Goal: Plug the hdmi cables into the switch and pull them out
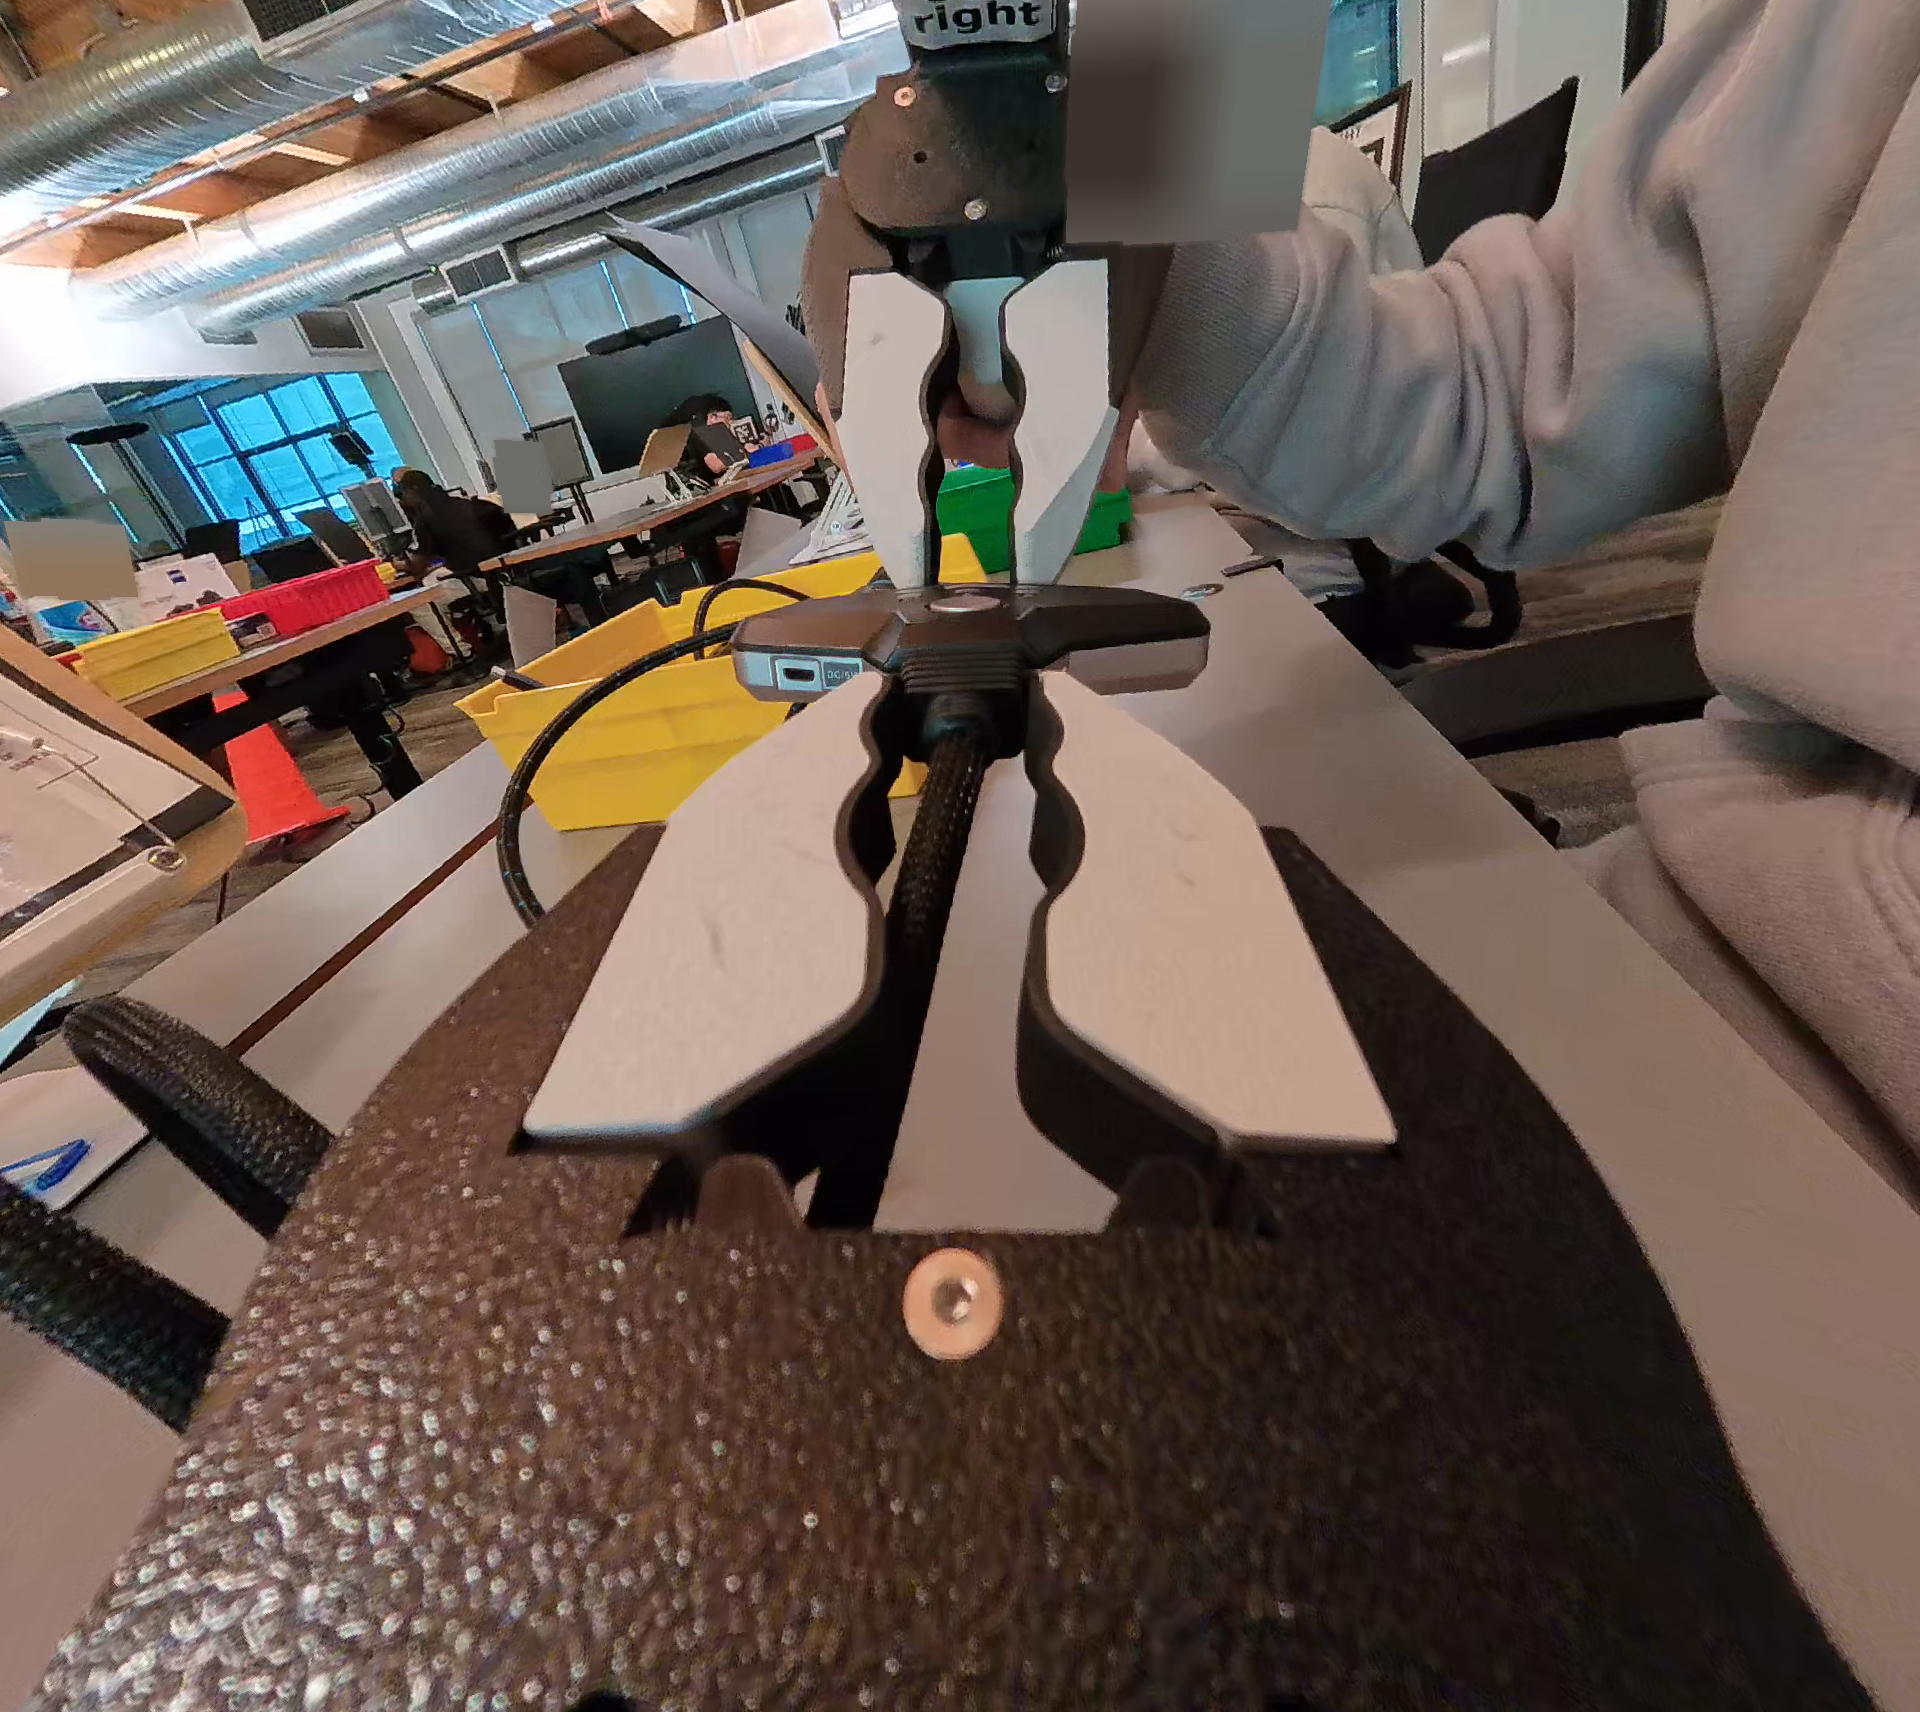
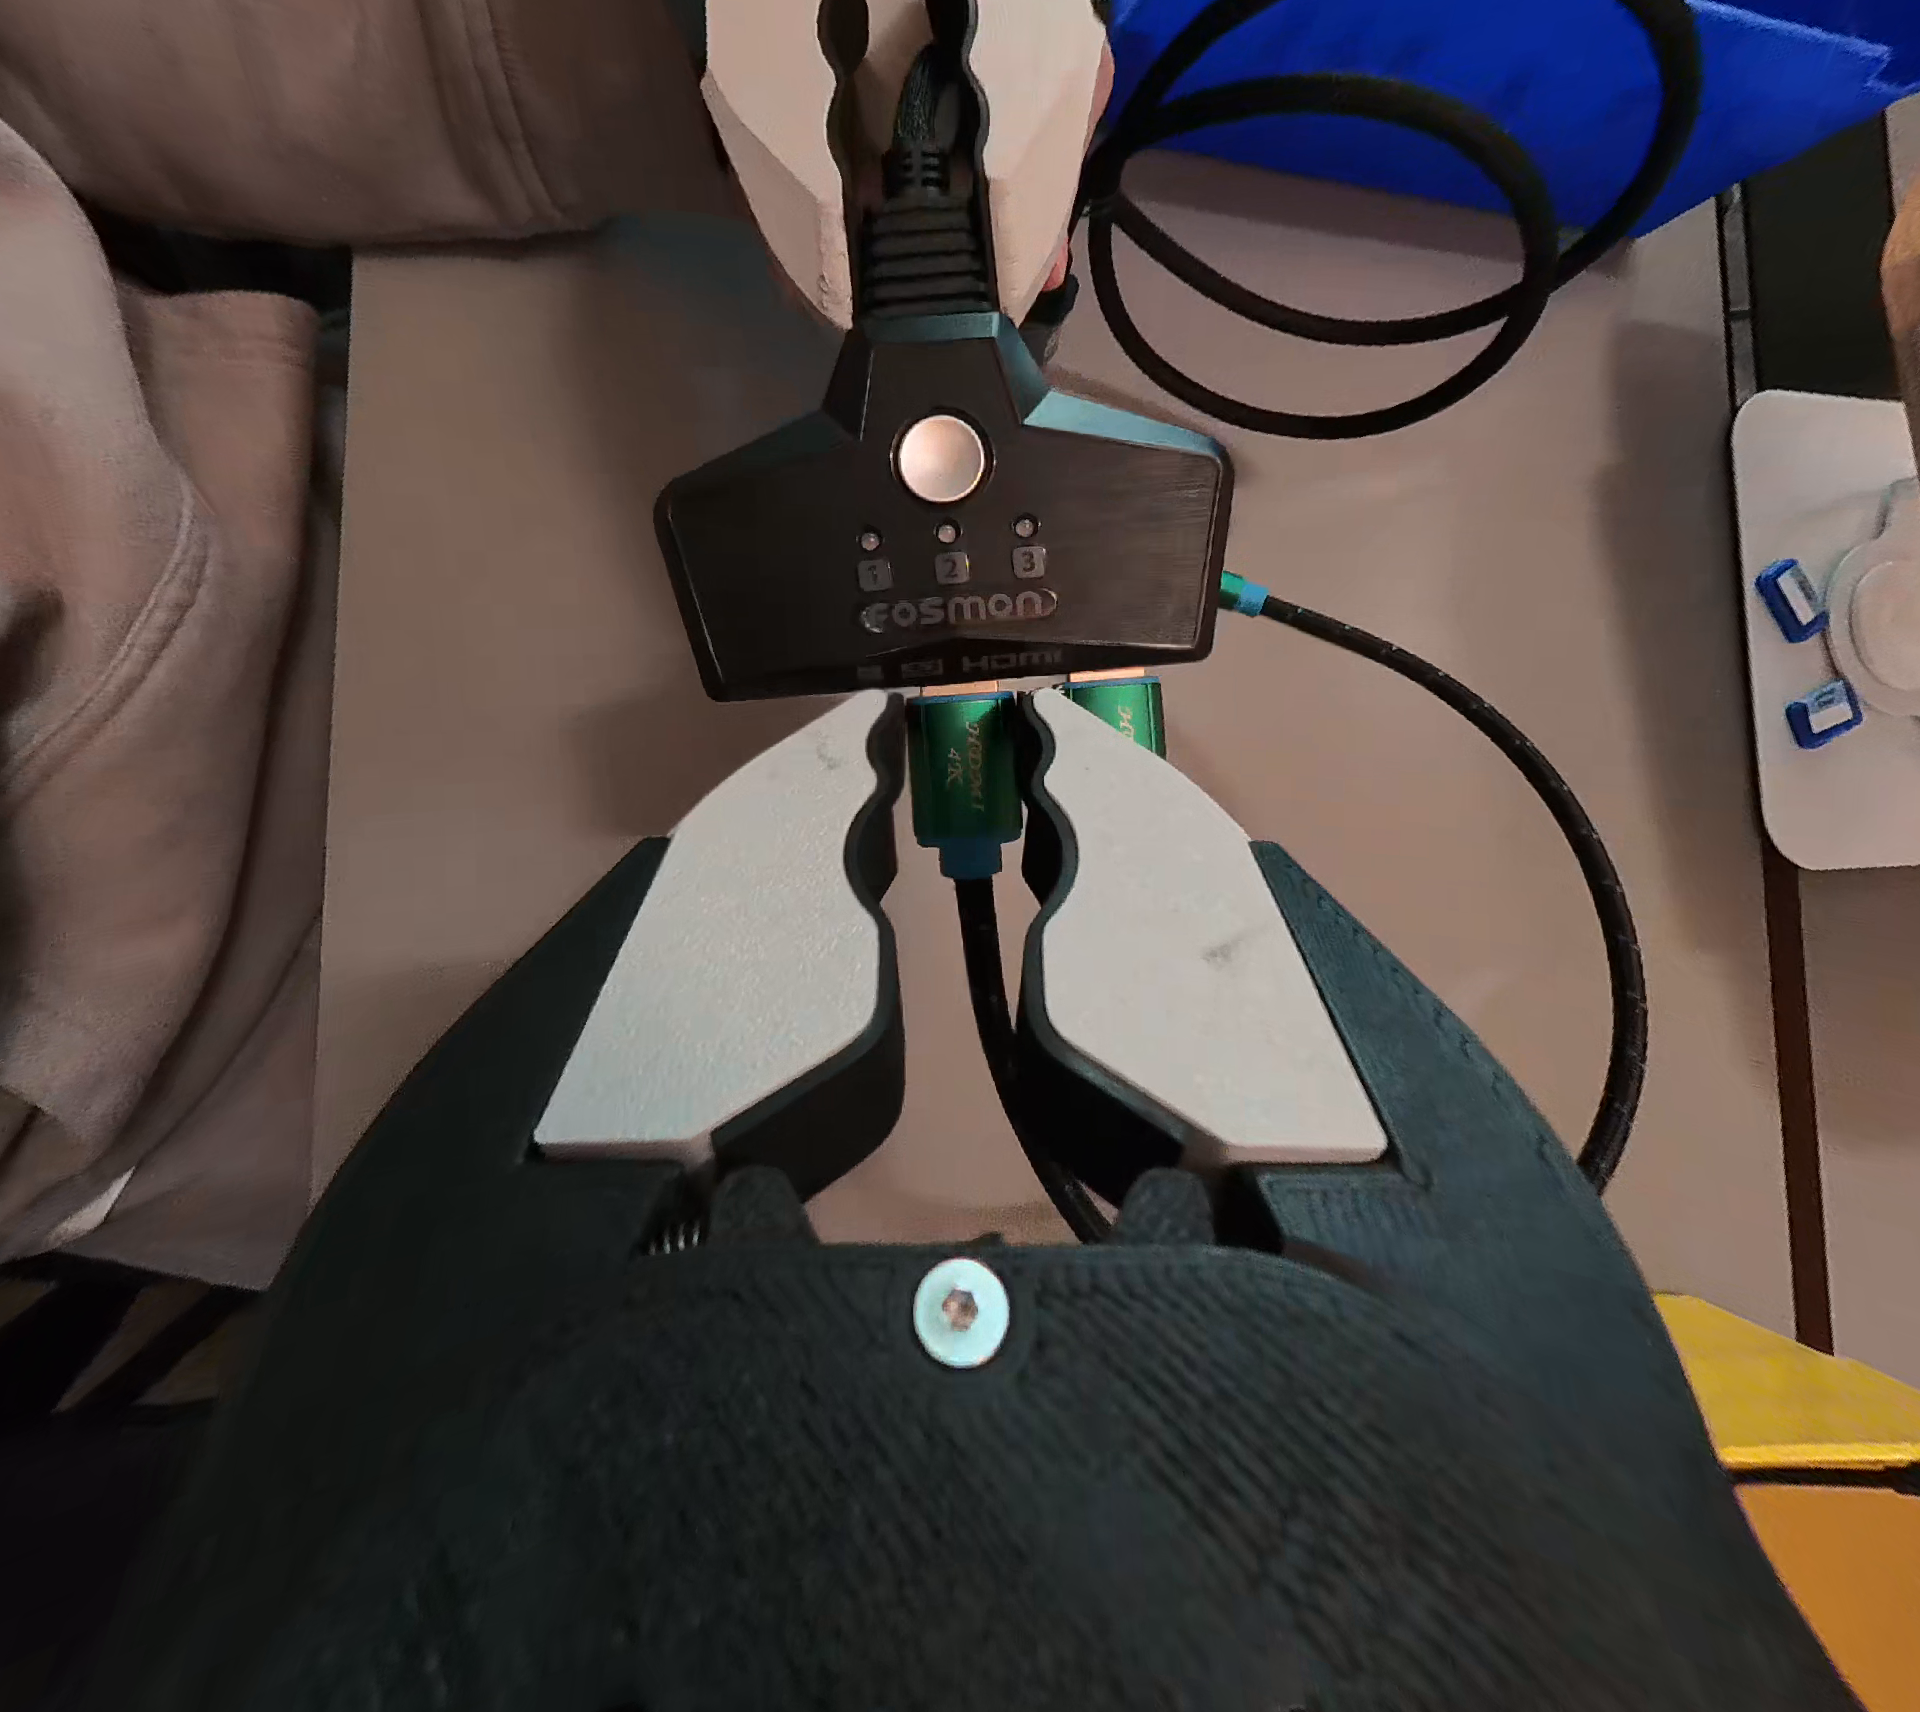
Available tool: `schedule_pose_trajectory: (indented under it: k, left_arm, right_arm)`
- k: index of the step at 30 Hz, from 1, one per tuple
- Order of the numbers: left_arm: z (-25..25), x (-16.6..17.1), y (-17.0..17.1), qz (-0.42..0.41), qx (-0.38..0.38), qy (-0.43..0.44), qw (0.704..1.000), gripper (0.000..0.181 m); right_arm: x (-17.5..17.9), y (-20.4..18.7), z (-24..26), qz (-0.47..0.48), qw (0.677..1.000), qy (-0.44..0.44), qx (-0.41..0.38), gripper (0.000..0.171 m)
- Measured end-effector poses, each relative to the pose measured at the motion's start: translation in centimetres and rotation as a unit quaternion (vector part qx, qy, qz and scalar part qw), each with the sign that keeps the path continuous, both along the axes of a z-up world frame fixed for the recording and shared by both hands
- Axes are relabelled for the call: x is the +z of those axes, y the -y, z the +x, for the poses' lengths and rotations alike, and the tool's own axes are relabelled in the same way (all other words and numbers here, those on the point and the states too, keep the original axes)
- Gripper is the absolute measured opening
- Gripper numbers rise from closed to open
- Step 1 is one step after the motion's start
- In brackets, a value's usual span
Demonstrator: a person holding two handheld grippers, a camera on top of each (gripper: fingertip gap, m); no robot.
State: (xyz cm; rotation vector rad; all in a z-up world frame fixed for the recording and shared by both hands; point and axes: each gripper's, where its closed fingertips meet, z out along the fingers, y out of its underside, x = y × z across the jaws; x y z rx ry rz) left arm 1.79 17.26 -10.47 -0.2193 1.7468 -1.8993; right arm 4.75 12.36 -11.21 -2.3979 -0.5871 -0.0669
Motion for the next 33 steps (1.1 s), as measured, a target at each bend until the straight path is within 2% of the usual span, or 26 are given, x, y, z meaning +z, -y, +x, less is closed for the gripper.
schedule_pose_trajectory:
  k: [8, 15, 21, 24, 30, 33]
  left_arm:
    - [0.0, 0.2, 0.0, -0.007, -0.001, 0.002, 1.0, 0.022]
    - [0.1, 0.0, 0.1, -0.002, 0.004, 0.002, 1.0, 0.022]
    - [0.3, -0.3, -0.1, 0.008, 0.012, -0.002, 1.0, 0.022]
    - [0.3, -0.3, -0.1, 0.007, 0.011, -0.001, 1.0, 0.022]
    - [0.2, -0.1, -0.7, -0.001, 0.017, 0.001, 1.0, 0.022]
    - [0.2, -0.3, -0.4, 0.012, 0.017, 0.001, 1.0, 0.022]
  right_arm:
    - [0.1, 0.6, 0.0, -0.001, 1.0, 0.013, -0.003, 0.024]
    - [-0.2, 0.5, 0.4, 0.0, 1.0, 0.013, -0.019, 0.02]
    - [-1.1, 0.1, 0.4, -0.005, 1.0, 0.026, -0.013, 0.027]
    - [-1.2, 0.0, 0.8, -0.003, 0.999, 0.054, -0.006, 0.02]
    - [-1.0, -0.8, 0.8, 0.021, 0.997, 0.076, 0.017, 0.019]
    - [-1.6, -0.6, 0.8, 0.001, 0.996, 0.087, 0.025, 0.02]
